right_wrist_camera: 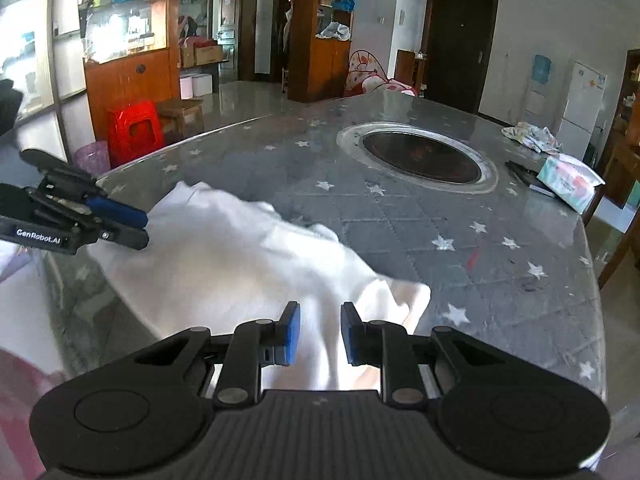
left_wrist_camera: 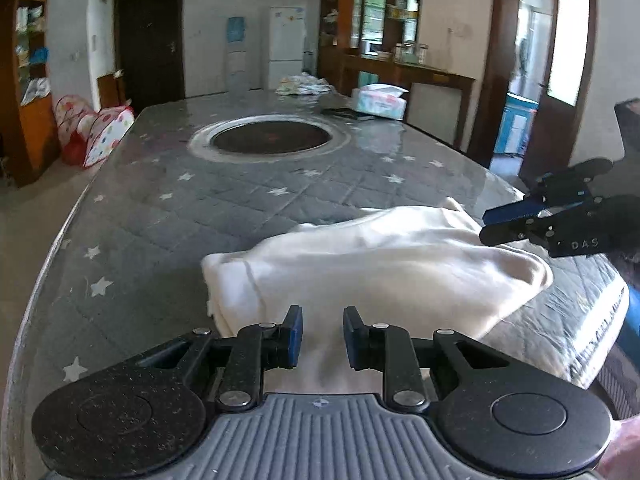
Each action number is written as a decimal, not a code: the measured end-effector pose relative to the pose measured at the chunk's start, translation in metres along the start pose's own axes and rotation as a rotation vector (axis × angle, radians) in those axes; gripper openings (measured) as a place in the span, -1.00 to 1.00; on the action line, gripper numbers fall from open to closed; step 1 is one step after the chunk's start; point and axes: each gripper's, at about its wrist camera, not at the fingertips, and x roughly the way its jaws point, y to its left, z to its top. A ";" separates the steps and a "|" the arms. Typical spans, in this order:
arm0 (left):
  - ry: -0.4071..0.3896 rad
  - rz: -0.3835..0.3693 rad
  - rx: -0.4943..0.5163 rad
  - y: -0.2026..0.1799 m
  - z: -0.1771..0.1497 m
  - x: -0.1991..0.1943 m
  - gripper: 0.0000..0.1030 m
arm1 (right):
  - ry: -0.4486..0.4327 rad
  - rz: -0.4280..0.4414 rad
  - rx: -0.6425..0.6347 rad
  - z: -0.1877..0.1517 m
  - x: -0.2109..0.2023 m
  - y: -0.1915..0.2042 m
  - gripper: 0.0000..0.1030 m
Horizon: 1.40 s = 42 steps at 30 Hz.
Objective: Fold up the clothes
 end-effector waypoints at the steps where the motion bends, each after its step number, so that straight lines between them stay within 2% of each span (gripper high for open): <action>1: 0.011 0.004 -0.015 0.004 -0.001 0.004 -0.51 | 0.004 -0.001 0.003 0.001 0.002 -0.001 -0.60; 3: 0.030 0.003 -0.047 0.014 -0.004 0.009 -0.52 | 0.011 -0.002 0.008 0.002 0.007 -0.004 -0.60; 9: 0.016 -0.001 -0.080 0.031 0.008 0.006 -0.53 | 0.034 -0.005 0.024 0.007 0.021 -0.012 -0.60; 18: 0.039 0.034 -0.072 0.042 0.027 0.047 -0.54 | 0.066 -0.022 0.063 0.015 0.051 -0.021 -0.60; 26: -0.003 0.003 -0.051 0.034 0.046 0.049 -0.54 | 0.029 -0.017 0.085 0.030 0.056 -0.023 -0.60; 30: -0.005 -0.021 -0.009 0.021 0.055 0.064 -0.53 | 0.030 0.000 0.104 0.038 0.073 -0.018 -0.60; 34: 0.018 -0.017 0.012 0.016 0.058 0.081 -0.53 | 0.049 -0.028 0.088 0.040 0.084 -0.013 -0.56; 40: 0.035 -0.016 -0.002 0.019 0.058 0.088 -0.46 | 0.055 -0.039 0.067 0.038 0.086 -0.010 -0.42; 42: 0.031 -0.009 -0.008 0.021 0.058 0.084 -0.34 | 0.046 -0.039 0.070 0.039 0.082 -0.009 -0.39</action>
